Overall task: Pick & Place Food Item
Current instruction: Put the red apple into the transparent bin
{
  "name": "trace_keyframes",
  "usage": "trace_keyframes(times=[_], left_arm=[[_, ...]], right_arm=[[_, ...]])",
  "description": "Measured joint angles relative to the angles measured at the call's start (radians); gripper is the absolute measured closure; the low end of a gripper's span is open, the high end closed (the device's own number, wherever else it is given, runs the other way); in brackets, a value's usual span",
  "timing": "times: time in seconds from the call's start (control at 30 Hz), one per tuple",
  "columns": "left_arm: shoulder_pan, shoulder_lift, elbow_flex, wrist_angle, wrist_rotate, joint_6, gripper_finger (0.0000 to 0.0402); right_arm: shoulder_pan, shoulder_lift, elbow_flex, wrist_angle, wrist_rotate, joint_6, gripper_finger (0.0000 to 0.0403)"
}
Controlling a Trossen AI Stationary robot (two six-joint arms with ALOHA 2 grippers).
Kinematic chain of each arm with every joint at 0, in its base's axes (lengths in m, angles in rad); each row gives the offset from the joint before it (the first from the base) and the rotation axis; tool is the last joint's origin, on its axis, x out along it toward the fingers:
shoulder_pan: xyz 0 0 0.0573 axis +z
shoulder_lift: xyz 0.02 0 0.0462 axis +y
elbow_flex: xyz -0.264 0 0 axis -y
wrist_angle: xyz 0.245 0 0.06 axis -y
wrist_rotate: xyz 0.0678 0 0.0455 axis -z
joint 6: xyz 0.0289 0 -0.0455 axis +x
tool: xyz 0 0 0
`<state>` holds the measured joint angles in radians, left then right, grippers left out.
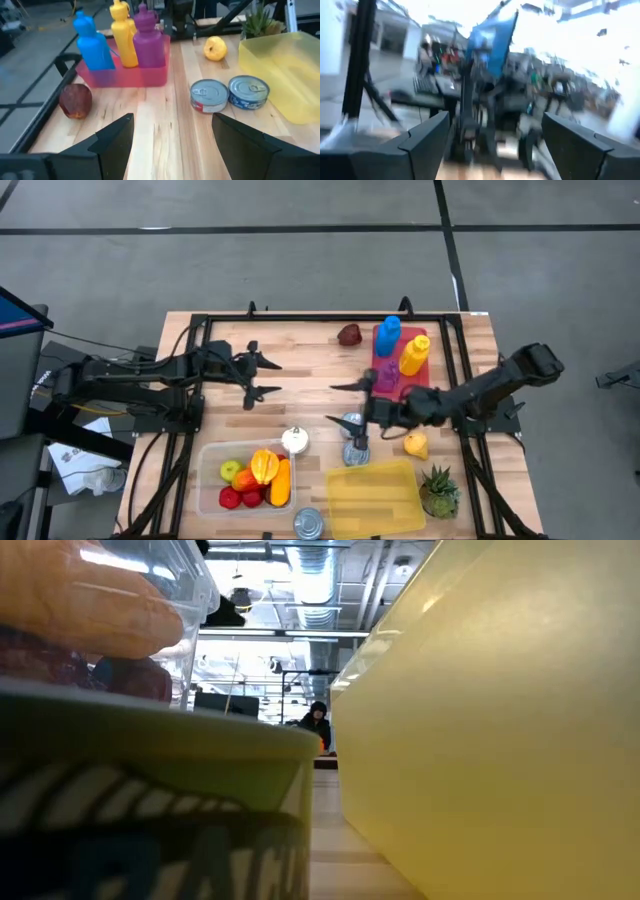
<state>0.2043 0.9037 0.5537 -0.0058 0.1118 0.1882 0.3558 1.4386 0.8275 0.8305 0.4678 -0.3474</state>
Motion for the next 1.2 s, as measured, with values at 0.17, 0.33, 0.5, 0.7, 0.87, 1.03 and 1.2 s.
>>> trace_keyframes(times=[0.17,0.33,0.5,0.7,0.87,1.03,1.2], left_arm=[[0.0,0.165,0.092,0.004,-0.006,0.006,0.0141],[0.0,0.352,0.254,0.009,-0.082,0.008,0.0124],[0.028,0.534,0.44,-0.024,-0.148,0.022,0.0121],[0.094,0.763,0.712,-0.204,-0.13,0.058,0.0124],[0.155,0.958,0.933,-0.372,-0.092,0.059,0.0097],[0.194,1.078,1.092,-0.451,-0.076,0.069,0.0056],[0.226,1.159,1.182,-0.459,-0.015,0.093,0.0031]], right_arm=[[0.144,-0.09,-0.105,-0.013,0.223,-0.003,0.0099],[0.28,-0.16,-0.157,-0.056,0.457,-0.043,0.0099],[0.34,-0.176,-0.198,-0.067,0.531,-0.016,0.0099],[0.358,-0.175,-0.245,-0.075,0.531,0.021,0.0099],[0.358,-0.175,-0.276,-0.078,0.532,0.041,0.0099],[0.357,-0.175,-0.289,-0.098,0.533,0.069,0.0099],[0.359,-0.175,-0.29,-0.128,0.532,0.086,0.0099]])
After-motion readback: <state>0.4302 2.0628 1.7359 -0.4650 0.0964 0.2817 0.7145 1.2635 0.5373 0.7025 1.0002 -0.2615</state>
